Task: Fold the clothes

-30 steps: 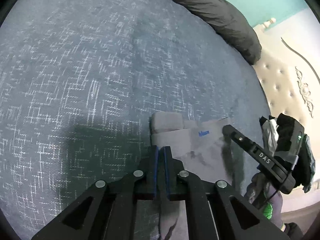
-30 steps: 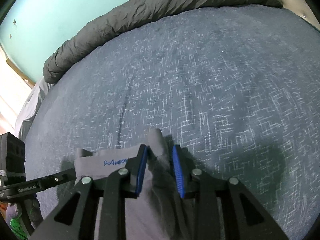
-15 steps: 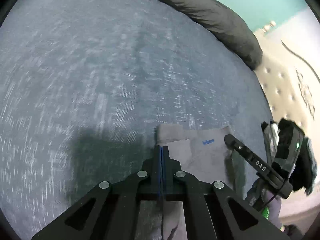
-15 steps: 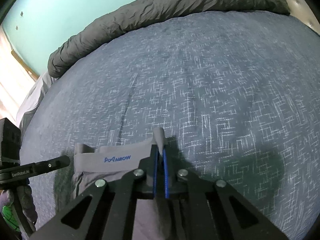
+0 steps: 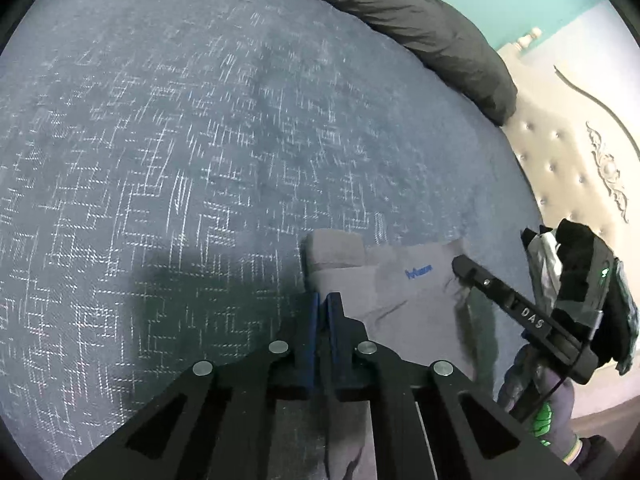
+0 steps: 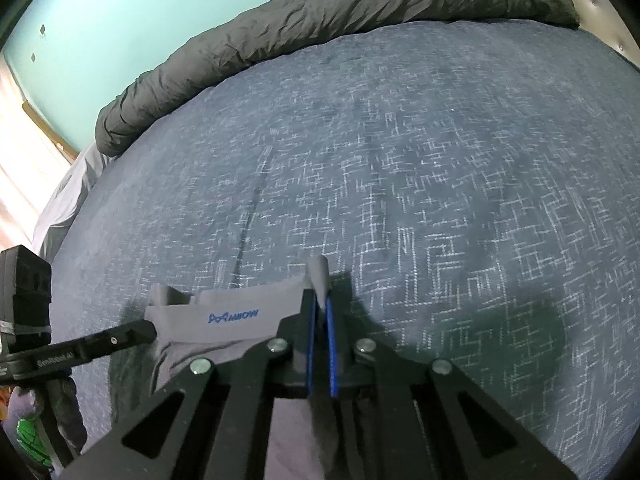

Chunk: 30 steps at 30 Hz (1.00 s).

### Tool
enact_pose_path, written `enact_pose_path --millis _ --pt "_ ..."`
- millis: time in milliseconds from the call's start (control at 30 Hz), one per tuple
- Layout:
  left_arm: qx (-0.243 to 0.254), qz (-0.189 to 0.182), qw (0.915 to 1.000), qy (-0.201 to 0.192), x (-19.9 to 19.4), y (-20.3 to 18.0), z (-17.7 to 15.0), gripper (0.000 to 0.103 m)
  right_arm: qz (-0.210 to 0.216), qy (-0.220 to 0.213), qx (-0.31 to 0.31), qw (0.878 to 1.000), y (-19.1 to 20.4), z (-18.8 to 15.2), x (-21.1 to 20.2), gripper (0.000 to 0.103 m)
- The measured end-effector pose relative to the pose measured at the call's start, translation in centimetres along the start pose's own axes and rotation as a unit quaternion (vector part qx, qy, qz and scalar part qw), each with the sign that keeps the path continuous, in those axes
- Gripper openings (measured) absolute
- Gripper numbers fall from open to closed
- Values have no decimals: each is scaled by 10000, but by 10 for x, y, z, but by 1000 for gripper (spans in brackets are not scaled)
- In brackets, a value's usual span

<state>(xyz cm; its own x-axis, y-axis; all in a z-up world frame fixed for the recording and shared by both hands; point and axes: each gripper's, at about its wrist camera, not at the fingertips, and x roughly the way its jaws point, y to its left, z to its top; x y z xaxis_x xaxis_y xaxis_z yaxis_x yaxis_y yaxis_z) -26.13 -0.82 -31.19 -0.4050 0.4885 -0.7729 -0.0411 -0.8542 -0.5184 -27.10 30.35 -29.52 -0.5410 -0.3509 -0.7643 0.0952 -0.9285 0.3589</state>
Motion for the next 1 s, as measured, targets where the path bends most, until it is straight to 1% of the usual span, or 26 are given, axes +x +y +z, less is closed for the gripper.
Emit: enact_pose_path --millis 133,233,333,467,633,767,800,867,900,933,967,1000 --pt "-236 -106 9997 -47 0 4 5 4 -4 -9 5 10000 -1 -1 0 5" --pt "-506 -167 9986 -4 1 11 8 4 -22 6 -30 10000 0 1 0 5" --pt "-543 -100 9985 18 8 11 12 4 -68 35 -39 10000 1 4 3 5" --pt "-726 -151 9972 59 12 16 16 4 -194 80 -34 9998 0 7 8 5" --pt "-666 -17 9977 96 11 10 18 5 -364 128 0 9993 -2 11 14 5" --pt "-619 104 9980 43 0 8 16 7 -437 66 136 9989 -5 13 5 6" --pt "-580 161 9982 15 -7 10 13 8 -435 40 205 9988 -7 12 -1 8" --pt "-494 134 9987 -6 -19 11 9 8 -281 -34 363 9989 -13 7 -16 11" --pt "-423 120 9990 -7 -26 11 5 11 -187 -73 447 9988 -17 3 -26 17" --pt "-303 147 9994 4 -35 10 -4 18 -94 -113 541 9984 -20 -4 -37 29" --pt "-162 172 9997 37 -45 9 -16 21 7 -131 619 9980 -24 -13 -49 34" --pt "-91 155 9998 73 -51 7 -26 27 82 -131 676 9976 -28 -23 -60 37"
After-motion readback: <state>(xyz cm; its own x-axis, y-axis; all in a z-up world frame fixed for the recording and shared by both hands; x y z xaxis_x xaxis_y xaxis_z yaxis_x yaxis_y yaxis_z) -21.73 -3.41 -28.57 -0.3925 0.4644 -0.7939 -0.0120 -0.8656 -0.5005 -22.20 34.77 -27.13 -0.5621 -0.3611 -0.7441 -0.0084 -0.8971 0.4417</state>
